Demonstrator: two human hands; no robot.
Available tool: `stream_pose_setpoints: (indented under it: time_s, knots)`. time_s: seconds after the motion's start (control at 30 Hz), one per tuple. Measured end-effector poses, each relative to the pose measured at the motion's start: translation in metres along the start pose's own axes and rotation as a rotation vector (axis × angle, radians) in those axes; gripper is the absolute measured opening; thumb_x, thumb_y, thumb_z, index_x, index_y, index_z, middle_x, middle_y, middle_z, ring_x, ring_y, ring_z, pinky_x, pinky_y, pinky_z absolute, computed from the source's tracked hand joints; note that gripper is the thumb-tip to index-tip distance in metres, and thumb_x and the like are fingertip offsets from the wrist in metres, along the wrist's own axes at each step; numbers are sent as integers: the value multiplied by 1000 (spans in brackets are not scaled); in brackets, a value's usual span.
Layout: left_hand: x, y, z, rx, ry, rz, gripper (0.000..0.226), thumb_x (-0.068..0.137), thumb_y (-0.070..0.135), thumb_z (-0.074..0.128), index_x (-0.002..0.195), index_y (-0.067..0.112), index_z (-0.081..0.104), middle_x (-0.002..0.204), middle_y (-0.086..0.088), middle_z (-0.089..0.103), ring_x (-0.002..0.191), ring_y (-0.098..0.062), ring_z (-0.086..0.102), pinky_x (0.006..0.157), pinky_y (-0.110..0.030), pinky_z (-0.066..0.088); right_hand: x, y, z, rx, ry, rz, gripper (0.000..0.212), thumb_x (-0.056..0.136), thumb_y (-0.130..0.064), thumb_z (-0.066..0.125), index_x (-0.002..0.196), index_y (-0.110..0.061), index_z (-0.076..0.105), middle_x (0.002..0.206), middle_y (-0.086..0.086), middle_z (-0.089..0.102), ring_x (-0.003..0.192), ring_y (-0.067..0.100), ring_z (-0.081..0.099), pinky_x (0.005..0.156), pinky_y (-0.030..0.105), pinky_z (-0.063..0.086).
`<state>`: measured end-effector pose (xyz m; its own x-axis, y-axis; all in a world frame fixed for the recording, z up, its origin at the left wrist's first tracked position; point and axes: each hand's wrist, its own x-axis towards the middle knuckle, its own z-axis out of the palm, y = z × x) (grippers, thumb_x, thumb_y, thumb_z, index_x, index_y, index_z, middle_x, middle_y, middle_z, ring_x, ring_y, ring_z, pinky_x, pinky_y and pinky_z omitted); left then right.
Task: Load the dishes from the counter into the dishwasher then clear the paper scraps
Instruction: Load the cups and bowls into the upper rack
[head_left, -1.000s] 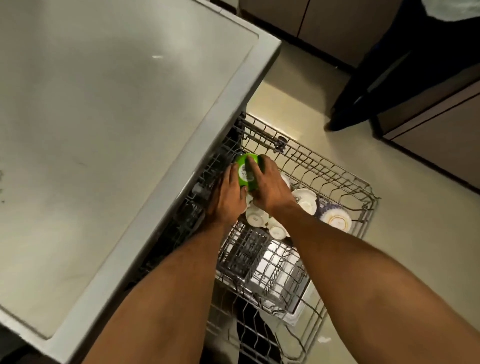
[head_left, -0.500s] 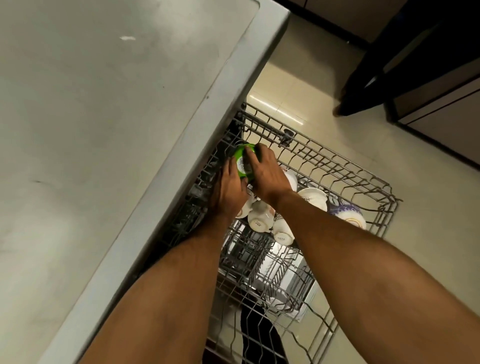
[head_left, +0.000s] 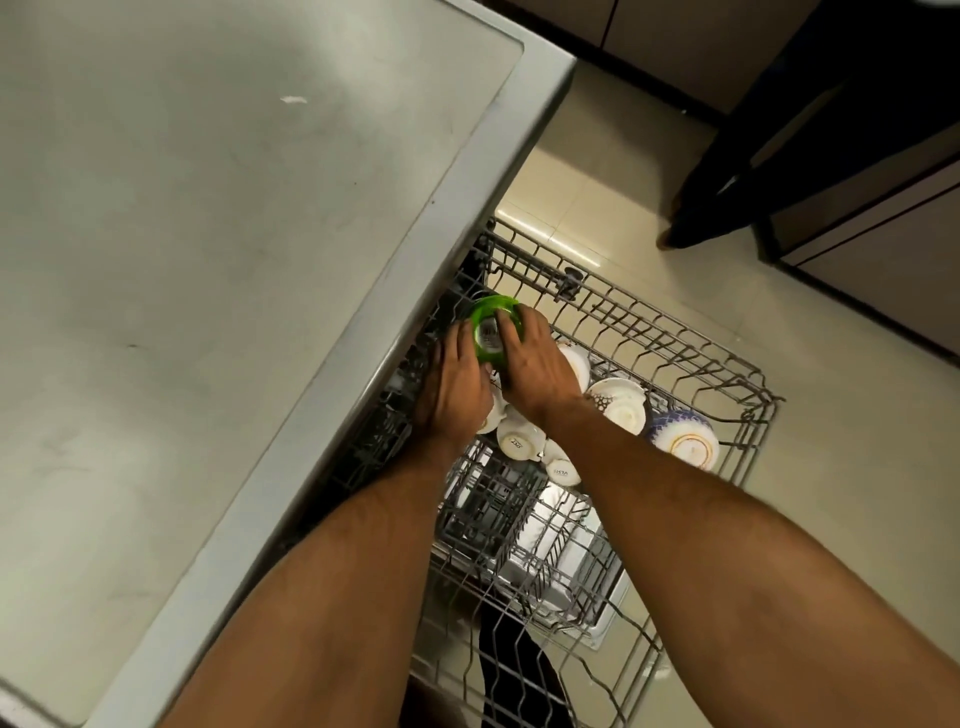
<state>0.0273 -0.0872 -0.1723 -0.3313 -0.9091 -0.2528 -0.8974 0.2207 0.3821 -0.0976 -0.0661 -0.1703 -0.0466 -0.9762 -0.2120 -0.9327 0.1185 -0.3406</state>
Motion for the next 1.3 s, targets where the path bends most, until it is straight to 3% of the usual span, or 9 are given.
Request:
stream_pose_setpoints:
  time_s: [0.27,0.4,0.53,0.63,0.83,1.07,1.3]
  knots:
    - [-61,-6,-32,190,79,75,66,102,34,45,156,3,23,161,-18,28,150,-29,24,124,-37,10,-58,-31,-19,-124,75,-67,79,80,-15,80,146,7,42,138,32,49,131,44,45,110,51,46]
    - [-100,-8,-47,208,88,94,68,100,35,47,155,3,25,160,-17,30,150,-26,26,126,-41,11,-94,-51,-29,-172,46,-38,90,85,-23,79,155,0,28,152,32,37,145,44,32,120,52,34]
    - [-155,-12,-68,219,111,128,69,98,35,48,154,2,24,159,-19,31,149,-29,27,126,-45,15,-145,-76,-41,-208,60,-43,84,92,-23,71,158,-2,23,155,31,30,147,44,28,124,52,25]
    - [-202,-13,-84,237,160,143,68,99,36,46,153,2,24,157,-20,35,148,-29,30,125,-46,19,-182,-98,-49,-223,104,-45,78,95,-18,68,158,-6,23,157,29,30,148,43,28,122,52,29]
    - [-300,-31,-124,285,232,175,71,100,42,38,156,3,19,161,-19,26,151,-30,23,125,-46,15,-253,-163,-74,-231,173,-99,72,102,-20,59,160,-7,19,160,29,25,151,42,21,125,48,17]
    - [-388,-81,-187,312,360,143,69,99,41,37,154,2,25,159,-19,31,149,-31,26,125,-45,15,-299,-265,-97,-235,235,-260,70,103,-22,55,159,-3,17,160,30,25,150,42,21,125,48,22]
    - [-457,-161,-253,287,524,-65,68,98,38,45,152,0,31,156,-18,37,147,-31,30,125,-45,18,-306,-372,-99,-245,344,-459,56,107,-37,45,152,-4,37,147,29,42,139,41,38,117,49,37]
